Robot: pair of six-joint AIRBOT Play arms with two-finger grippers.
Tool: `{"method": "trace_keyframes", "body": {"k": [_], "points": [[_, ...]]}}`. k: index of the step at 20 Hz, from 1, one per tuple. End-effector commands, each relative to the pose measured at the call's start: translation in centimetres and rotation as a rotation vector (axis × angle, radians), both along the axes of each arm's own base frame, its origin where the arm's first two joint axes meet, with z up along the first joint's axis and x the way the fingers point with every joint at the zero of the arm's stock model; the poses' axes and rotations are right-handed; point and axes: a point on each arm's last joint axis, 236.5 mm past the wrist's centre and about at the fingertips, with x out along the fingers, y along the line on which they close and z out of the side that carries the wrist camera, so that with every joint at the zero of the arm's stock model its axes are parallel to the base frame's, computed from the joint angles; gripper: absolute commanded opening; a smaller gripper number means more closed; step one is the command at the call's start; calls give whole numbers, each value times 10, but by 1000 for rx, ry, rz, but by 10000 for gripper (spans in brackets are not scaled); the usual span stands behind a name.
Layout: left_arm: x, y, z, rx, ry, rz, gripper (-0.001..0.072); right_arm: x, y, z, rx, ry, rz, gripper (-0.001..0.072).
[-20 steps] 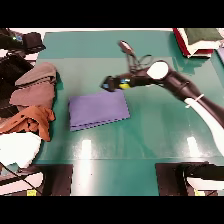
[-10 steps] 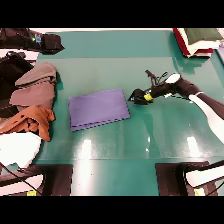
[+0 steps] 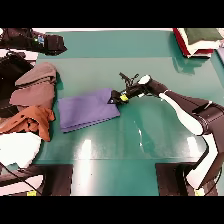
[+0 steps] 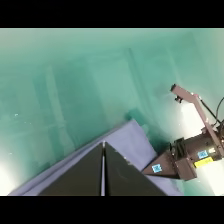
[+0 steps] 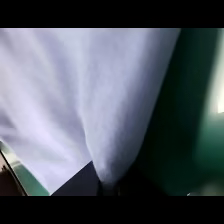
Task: Fold the shirts.
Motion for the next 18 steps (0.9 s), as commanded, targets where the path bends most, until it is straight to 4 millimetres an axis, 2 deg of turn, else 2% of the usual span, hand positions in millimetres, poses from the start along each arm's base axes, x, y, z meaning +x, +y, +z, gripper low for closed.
{"method": "trace_keyframes", "body": {"k": [1, 2, 4, 6, 9, 11, 14, 16, 18], "points": [[-6, -15, -1, 7, 2, -34, 24, 26, -15, 31, -26, -142, -11, 18], [-8, -23, -1, 12, -4, -51, 24, 36, -39, 43, -64, -182, -35, 18], [-14, -40, 0, 16, -16, -87, 24, 54, -107, 65, -156, -239, -135, 17], [-18, -54, 3, 24, -38, -127, 24, 60, -193, 83, -244, -260, -282, 17], [-22, -65, 4, 16, -43, -148, 24, 48, -323, 109, -363, -294, -514, 17], [-22, -65, 4, 15, -42, -146, 24, 28, -410, 124, -444, -295, -697, 17], [-22, -65, 5, 14, -42, -145, 24, -22, -522, 144, -544, -282, -965, 17], [-21, -65, 6, 10, -45, -142, 24, -63, -582, 155, -620, -266, -1127, 17], [-21, -65, 7, 3, -47, -138, 24, -105, -627, 160, -691, -223, -1263, 17]]}}
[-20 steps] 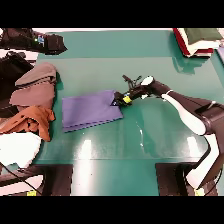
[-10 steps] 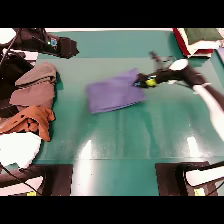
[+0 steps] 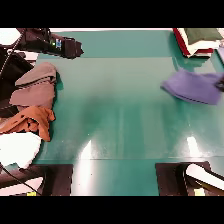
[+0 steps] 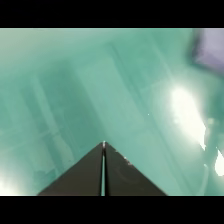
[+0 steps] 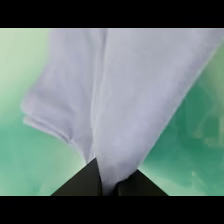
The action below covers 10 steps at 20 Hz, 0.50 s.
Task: Fold the shirts.
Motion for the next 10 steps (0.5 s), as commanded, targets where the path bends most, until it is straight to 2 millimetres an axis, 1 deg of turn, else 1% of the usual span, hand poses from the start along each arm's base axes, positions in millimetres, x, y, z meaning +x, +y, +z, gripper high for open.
{"method": "trace_keyframes", "body": {"k": [1, 2, 3, 4, 6, 8, 9, 10], "points": [[1, -1, 2, -19, 2, 13, 24, -83, -85, 10, -72, 42, -280, 17], [2, -1, 3, -23, -2, 14, 24, -97, -95, 8, -59, 53, -331, 17], [3, -1, 3, -24, -4, 15, 24, -104, -98, 6, -50, 59, -349, 17], [3, -1, 3, -23, -4, 15, 24, -106, -99, 5, -48, 61, -355, 17], [2, -1, 3, -23, -2, 15, 25, -105, -93, -2, -43, 82, -337, 17], [2, -1, 2, -19, 1, 13, 24, -113, -87, -14, -67, 167, -300, 28], [2, -1, 2, -18, 1, 12, 24, -121, -86, -20, -76, 213, -289, 150], [2, -1, 2, -18, 0, 12, 24, -131, -86, -24, -88, 262, -283, 382]]}}
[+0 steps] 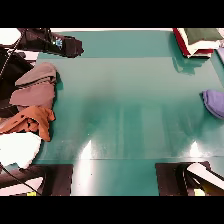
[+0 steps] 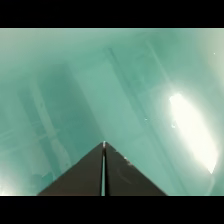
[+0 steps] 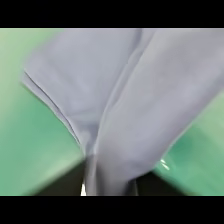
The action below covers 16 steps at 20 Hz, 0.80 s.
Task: Fold the shirts.
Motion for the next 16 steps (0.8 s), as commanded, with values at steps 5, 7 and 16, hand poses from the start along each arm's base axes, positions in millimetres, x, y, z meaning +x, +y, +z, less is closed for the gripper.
{"method": "trace_keyframes", "body": {"k": [5, 7, 16], "points": [[0, 0, -1, 2, 2, 0, 25, -104, -14, -13, -57, 469, -44, 514], [0, 0, -1, 1, 2, 0, 25, -104, -21, 11, -82, 448, -102, 514], [-1, 1, -3, 9, 10, -1, 25, 90, 163, 111, -41, -77, 475, 509]]}}
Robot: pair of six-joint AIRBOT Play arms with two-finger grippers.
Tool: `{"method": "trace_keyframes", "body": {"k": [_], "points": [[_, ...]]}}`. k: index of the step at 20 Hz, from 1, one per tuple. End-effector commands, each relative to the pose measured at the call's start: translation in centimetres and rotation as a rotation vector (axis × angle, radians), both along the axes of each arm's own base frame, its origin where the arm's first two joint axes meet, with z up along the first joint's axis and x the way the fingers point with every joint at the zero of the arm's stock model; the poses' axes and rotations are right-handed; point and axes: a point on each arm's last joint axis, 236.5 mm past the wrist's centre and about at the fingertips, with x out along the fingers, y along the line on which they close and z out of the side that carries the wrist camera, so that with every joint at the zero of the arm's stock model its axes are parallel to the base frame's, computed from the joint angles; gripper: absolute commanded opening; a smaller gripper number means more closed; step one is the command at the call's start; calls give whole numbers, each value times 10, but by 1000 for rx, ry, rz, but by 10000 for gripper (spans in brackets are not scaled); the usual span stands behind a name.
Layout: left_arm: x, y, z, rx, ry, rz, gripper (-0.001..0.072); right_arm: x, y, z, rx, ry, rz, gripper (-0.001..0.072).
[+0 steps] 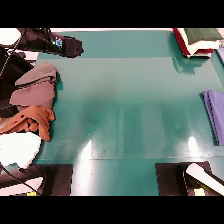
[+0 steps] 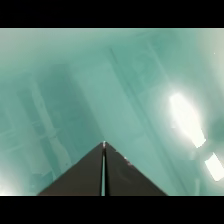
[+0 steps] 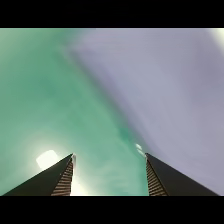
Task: Fold the shirts.
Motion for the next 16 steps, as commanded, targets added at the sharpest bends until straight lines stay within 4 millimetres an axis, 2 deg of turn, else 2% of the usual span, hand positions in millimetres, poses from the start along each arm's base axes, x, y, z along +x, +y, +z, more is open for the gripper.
{"method": "trace_keyframes", "body": {"k": [1, 3, 5, 6, 7, 9, 12, 16], "points": [[0, 1, -1, 3, 2, 1, 25, 51, 114, 32, 37, -119, 313, 509], [4, 0, 4, -9, -18, 8, 25, 58, 175, 40, 36, -137, 481, 509], [8, 0, 9, -21, -41, 17, 25, 58, 230, 45, 37, -154, 631, 506], [10, 0, 12, -28, -55, 22, 25, 56, 253, 47, 38, -163, 694, 457], [12, 0, 15, -34, -67, 26, 26, 54, 274, 49, 41, -172, 753, 334], [16, 0, 20, -46, -90, 35, 25, 48, 307, 50, 40, -180, 852, 20], [21, 0, 28, -63, -123, 47, 25, 42, 333, 52, 46, -191, 922, 19], [22, 0, 30, -69, -134, 51, 25, 37, 337, 49, 52, -175, 940, 19]]}}
